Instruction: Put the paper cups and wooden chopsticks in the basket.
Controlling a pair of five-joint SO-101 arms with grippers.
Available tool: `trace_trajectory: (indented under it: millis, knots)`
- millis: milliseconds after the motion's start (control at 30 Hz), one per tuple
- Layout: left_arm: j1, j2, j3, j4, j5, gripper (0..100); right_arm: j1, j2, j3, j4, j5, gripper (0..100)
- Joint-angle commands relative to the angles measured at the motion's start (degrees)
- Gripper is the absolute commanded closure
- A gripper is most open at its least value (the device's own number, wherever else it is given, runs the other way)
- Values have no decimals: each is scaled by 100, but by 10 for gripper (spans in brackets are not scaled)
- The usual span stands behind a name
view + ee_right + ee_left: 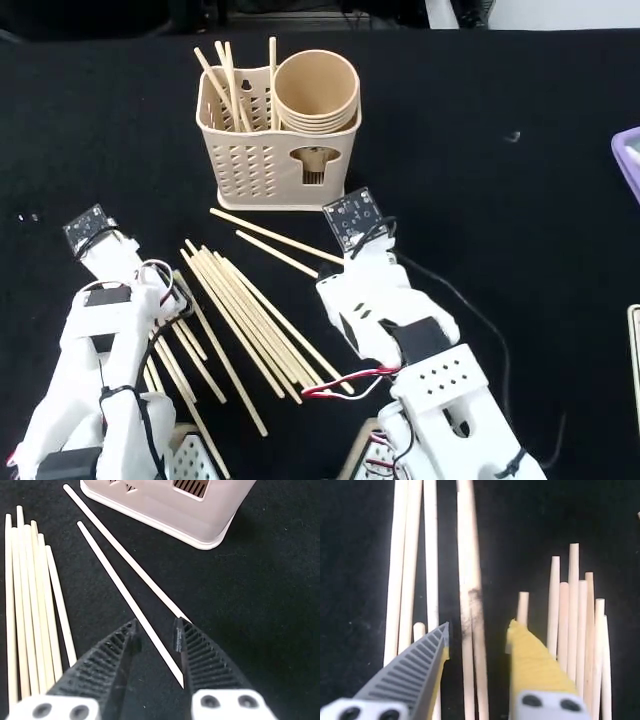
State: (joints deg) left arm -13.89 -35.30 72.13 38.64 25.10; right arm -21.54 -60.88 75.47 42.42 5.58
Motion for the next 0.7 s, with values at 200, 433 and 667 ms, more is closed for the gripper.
trace_trajectory:
  millis: [200,433,667]
  knots:
    - [22,563,-338,-281,-62,883,70,-189,-31,-79,9,884]
    - [-4,1741,-1112,105,-35,891,70,-189,-31,-79,9,884]
    - [-4,1758,-1279,26,-44,971,70,-189,-31,-79,9,884]
